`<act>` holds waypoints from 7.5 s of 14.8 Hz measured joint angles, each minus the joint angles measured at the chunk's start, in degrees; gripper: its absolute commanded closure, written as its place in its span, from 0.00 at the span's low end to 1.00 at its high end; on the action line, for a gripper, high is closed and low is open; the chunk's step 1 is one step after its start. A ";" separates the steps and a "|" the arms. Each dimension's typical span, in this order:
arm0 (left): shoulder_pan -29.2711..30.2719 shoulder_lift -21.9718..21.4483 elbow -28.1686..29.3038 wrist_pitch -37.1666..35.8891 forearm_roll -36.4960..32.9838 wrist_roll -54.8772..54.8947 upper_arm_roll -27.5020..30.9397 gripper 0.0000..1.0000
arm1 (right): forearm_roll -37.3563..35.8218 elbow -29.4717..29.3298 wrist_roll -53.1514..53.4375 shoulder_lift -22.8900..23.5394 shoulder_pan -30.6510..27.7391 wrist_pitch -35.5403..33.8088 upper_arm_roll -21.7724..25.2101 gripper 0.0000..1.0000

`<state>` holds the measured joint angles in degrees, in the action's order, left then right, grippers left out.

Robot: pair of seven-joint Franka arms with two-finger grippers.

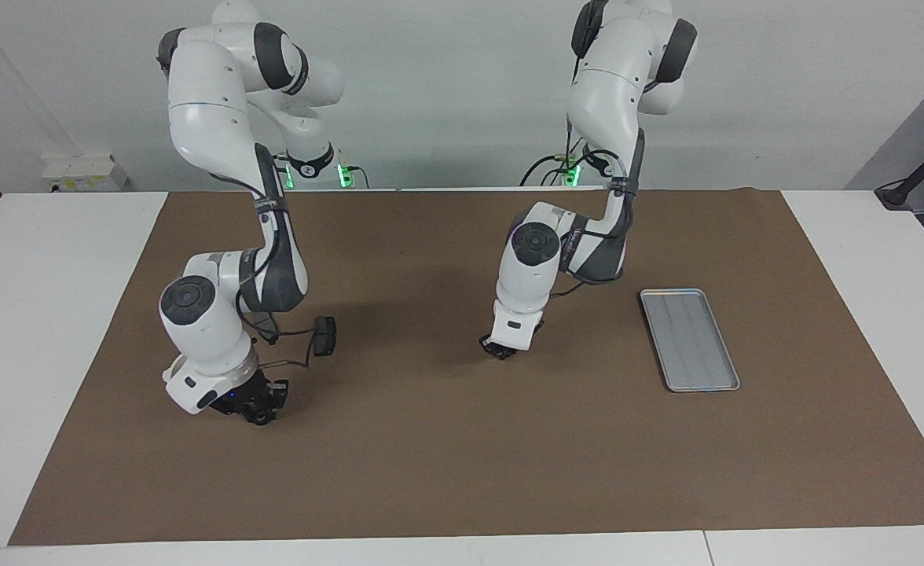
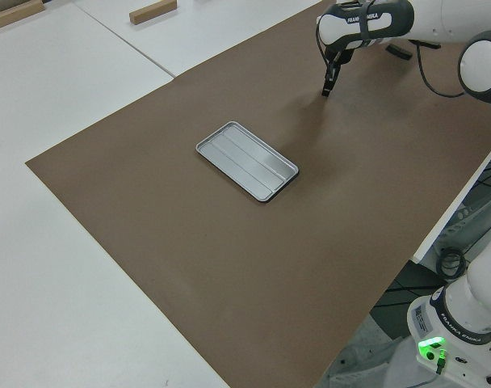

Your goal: Place bearing gear from tray to pile

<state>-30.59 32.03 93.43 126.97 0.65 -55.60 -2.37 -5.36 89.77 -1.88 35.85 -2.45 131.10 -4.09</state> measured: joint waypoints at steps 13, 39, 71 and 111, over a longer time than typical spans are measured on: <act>19.70 -19.82 -0.79 -23.86 -1.12 30.93 5.43 0.00 | 3.90 -5.33 42.61 -16.75 19.86 -28.12 -2.70 0.00; 28.65 -33.42 1.53 -38.65 -1.01 45.07 2.46 0.00 | -3.16 -15.55 75.19 8.93 35.85 -10.53 -2.70 0.00; 28.65 -35.05 2.83 -36.67 0.03 45.11 1.83 0.00 | -3.59 -29.05 28.35 4.42 16.06 -31.62 -1.60 1.00; 28.65 -35.05 2.83 -36.67 0.03 45.11 1.83 0.00 | -3.03 -5.70 14.51 -17.43 5.47 -25.09 -3.97 0.00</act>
<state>-1.94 -3.02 96.26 90.30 0.68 -10.49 -0.54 -8.39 84.07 12.62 18.42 3.02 106.01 -8.07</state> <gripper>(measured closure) 0.000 0.000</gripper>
